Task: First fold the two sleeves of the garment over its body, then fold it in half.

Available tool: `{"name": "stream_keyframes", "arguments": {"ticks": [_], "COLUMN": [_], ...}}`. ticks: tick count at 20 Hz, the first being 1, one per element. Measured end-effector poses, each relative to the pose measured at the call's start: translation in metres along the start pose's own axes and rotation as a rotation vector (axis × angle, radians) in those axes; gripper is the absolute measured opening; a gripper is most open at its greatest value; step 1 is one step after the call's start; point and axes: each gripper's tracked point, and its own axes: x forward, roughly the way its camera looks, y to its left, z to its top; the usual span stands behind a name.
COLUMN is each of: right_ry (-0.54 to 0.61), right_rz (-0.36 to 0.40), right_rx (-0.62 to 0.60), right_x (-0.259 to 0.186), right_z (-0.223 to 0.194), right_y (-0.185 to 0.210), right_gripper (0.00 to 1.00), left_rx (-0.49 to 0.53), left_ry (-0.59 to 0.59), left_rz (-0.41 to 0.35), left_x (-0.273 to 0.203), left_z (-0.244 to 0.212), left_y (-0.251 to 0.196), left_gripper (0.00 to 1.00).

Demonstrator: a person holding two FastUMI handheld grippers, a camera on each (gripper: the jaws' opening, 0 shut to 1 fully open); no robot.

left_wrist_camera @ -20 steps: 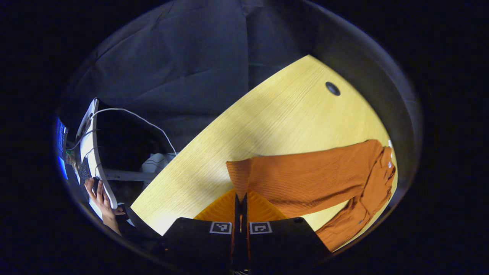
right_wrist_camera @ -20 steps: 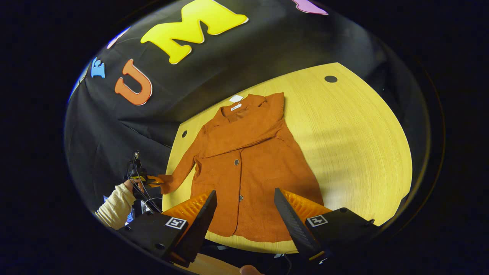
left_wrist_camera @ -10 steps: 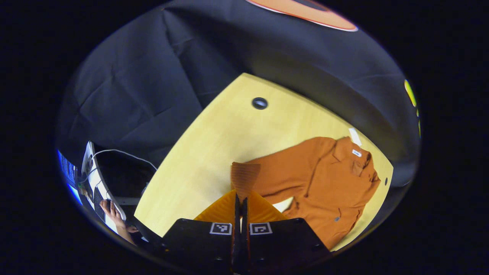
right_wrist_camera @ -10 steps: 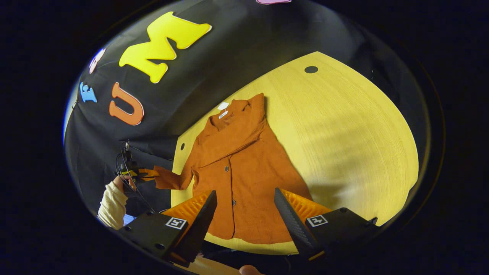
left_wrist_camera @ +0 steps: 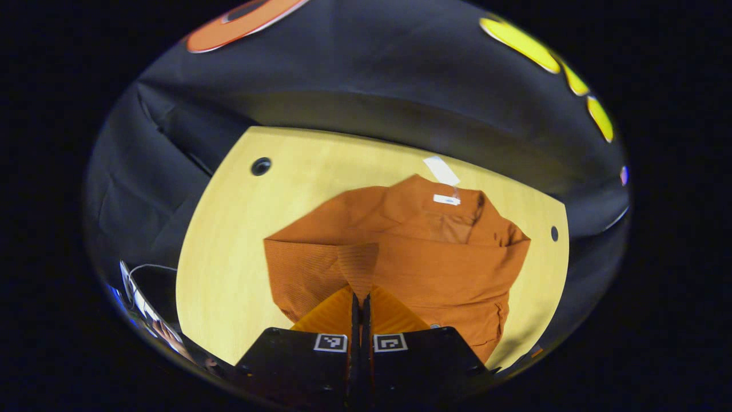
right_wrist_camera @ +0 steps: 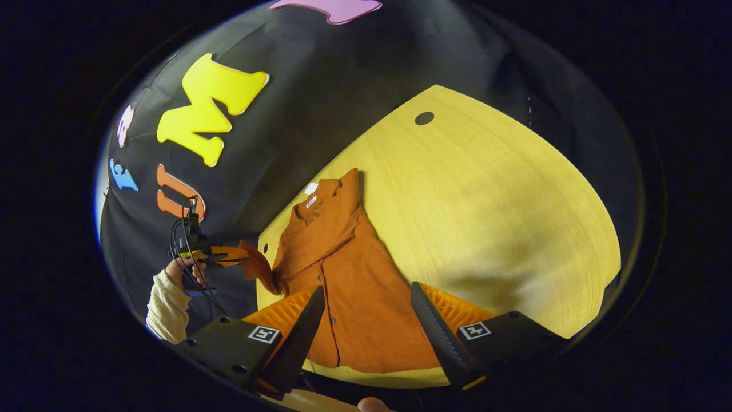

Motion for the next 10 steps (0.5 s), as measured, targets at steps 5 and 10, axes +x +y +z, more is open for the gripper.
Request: {"name": "stream_keyframes", "arguments": {"ticks": [5, 10], "right_ry": [-0.014, -0.03], "right_rz": [-0.037, -0.07], "right_rx": [0.044, 0.051], "right_x": [-0.011, -0.019], "right_z": [0.008, 0.012], "right_y": [-0.036, -0.057], "right_gripper": [0.98, 0.98], "left_rx": [0.086, 0.156], "left_ry": [0.037, 0.063], "left_rz": [-0.076, -0.143], "left_x": [0.012, 0.035], "left_z": [-0.004, -0.017], "left_y": [-0.086, -0.164], "left_gripper": [0.03, 0.03]}}
